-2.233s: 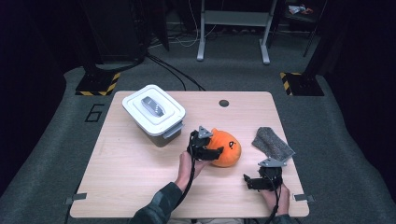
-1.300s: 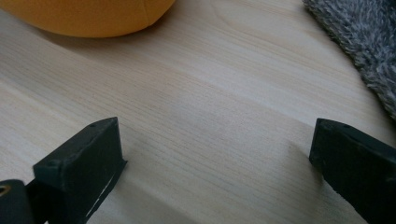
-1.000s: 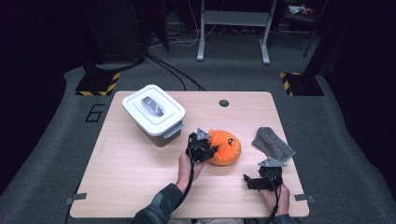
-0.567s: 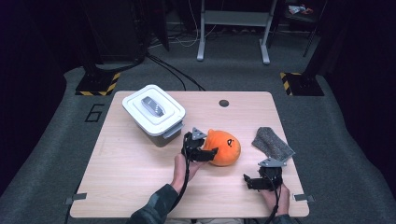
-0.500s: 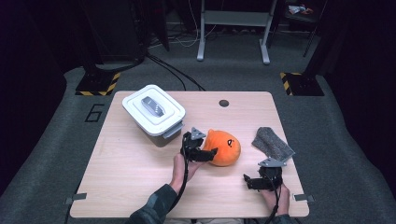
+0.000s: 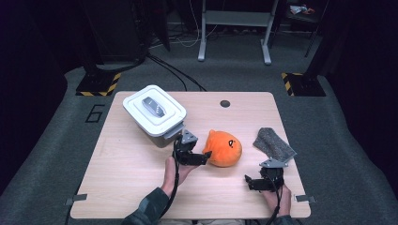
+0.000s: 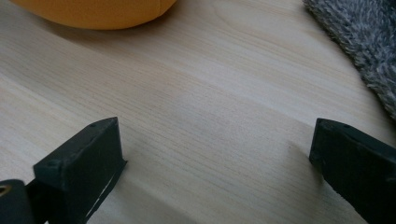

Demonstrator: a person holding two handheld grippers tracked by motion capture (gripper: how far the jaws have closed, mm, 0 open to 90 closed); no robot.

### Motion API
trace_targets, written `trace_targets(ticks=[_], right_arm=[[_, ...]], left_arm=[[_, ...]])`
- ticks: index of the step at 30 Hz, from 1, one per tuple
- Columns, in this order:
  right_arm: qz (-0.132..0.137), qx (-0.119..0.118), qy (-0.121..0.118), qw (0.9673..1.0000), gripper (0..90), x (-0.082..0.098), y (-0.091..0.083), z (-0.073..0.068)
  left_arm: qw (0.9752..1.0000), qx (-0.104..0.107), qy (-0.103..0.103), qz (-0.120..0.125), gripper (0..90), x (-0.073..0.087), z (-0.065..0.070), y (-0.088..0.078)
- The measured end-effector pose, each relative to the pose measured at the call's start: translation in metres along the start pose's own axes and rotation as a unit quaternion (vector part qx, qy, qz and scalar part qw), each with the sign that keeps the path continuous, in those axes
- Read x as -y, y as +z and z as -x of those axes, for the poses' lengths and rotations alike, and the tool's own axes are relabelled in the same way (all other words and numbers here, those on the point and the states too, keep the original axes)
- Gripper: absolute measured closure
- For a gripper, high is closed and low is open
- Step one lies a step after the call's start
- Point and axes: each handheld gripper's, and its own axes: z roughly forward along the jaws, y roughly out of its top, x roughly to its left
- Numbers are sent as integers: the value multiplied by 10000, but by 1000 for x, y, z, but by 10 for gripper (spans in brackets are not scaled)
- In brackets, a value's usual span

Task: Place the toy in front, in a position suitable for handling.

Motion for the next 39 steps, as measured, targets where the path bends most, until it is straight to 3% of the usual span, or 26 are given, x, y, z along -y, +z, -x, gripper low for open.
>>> trace_targets(ticks=[9, 13, 17, 21, 29, 39], right_arm=[[1, -4, -26, 10000, 18, 0, 0, 0], [-1, -5, -35, 10000, 18, 0, 0, 1], [-9, -5, -45, 10000, 18, 0, 0, 1], [-35, -16, -37, 10000, 18, 0, 0, 1], [-25, -13, -57, 10000, 18, 0, 0, 1], [-32, -16, -50, 10000, 18, 0, 0, 1]], left_arm=[[9991, -370, 48, 175, 213, -5, -16, -41], [9977, -594, 43, 326, 211, -13, -26, -56], [9956, -893, 29, 296, 212, -21, -38, -66], [9941, -1055, -56, 241, 203, -28, -56, -69], [9900, -1411, -30, 50, 195, -32, -81, -63], [9833, -1808, 185, -116, 210, -31, -90, -52]])
